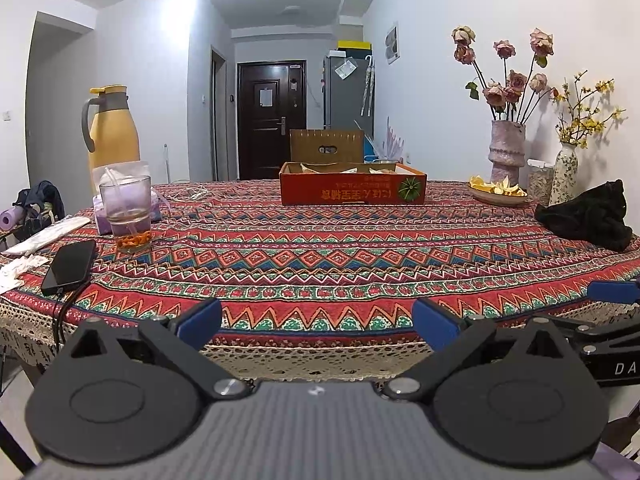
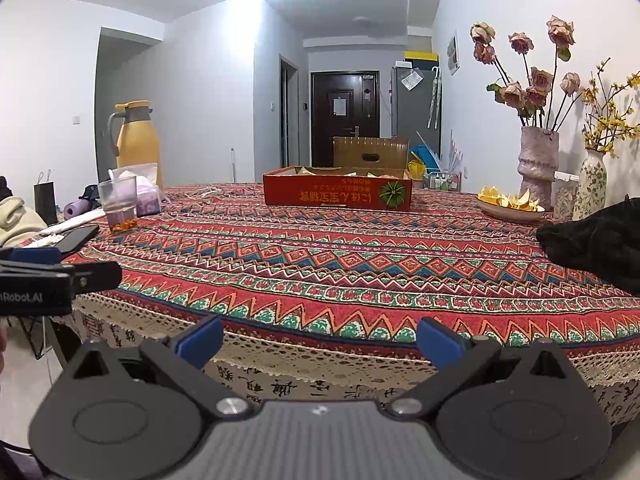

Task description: Organize snacks

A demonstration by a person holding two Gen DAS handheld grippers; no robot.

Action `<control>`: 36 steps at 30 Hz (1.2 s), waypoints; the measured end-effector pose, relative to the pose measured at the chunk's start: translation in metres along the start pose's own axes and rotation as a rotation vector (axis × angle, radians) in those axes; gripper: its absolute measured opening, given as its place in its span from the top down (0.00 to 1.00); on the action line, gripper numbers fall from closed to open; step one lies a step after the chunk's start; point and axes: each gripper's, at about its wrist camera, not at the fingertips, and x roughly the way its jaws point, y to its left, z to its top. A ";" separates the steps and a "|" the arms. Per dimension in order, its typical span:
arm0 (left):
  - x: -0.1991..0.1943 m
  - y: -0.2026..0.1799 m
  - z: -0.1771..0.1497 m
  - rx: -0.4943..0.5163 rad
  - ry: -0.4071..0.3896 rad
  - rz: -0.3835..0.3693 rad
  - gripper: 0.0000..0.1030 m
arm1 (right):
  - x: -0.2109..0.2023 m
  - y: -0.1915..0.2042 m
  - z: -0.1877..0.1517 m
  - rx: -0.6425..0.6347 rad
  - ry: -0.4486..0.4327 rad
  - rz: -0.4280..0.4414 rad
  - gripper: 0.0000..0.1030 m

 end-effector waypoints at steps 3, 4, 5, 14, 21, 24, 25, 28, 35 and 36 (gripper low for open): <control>-0.001 0.000 0.000 0.001 -0.002 0.001 0.00 | -0.001 0.000 0.000 -0.001 -0.004 -0.002 0.00; -0.001 0.000 0.000 0.001 -0.002 0.002 0.00 | -0.001 0.000 0.000 -0.001 -0.005 -0.001 0.00; -0.001 0.000 0.000 0.000 -0.002 0.002 0.00 | 0.000 0.001 0.000 -0.002 -0.004 0.000 0.00; 0.000 0.001 0.001 -0.001 -0.005 0.004 0.00 | -0.002 0.000 0.000 0.000 -0.010 0.003 0.00; -0.001 0.001 0.001 -0.006 -0.003 0.007 0.00 | -0.001 0.001 -0.001 0.004 -0.009 -0.002 0.00; -0.001 0.001 0.001 -0.005 -0.002 0.006 0.00 | -0.001 0.001 -0.001 0.004 -0.011 -0.002 0.00; -0.001 0.001 0.001 -0.005 -0.001 0.005 0.00 | 0.000 0.001 -0.001 0.004 -0.010 -0.002 0.00; -0.001 0.000 0.001 -0.003 0.000 0.001 0.00 | 0.000 0.001 -0.001 0.006 -0.009 -0.002 0.00; 0.000 0.000 0.000 -0.006 0.005 -0.001 0.00 | -0.001 0.001 -0.001 0.006 -0.011 -0.001 0.00; 0.000 0.000 0.000 -0.006 0.004 0.000 0.00 | -0.001 0.001 -0.001 0.007 -0.012 -0.001 0.00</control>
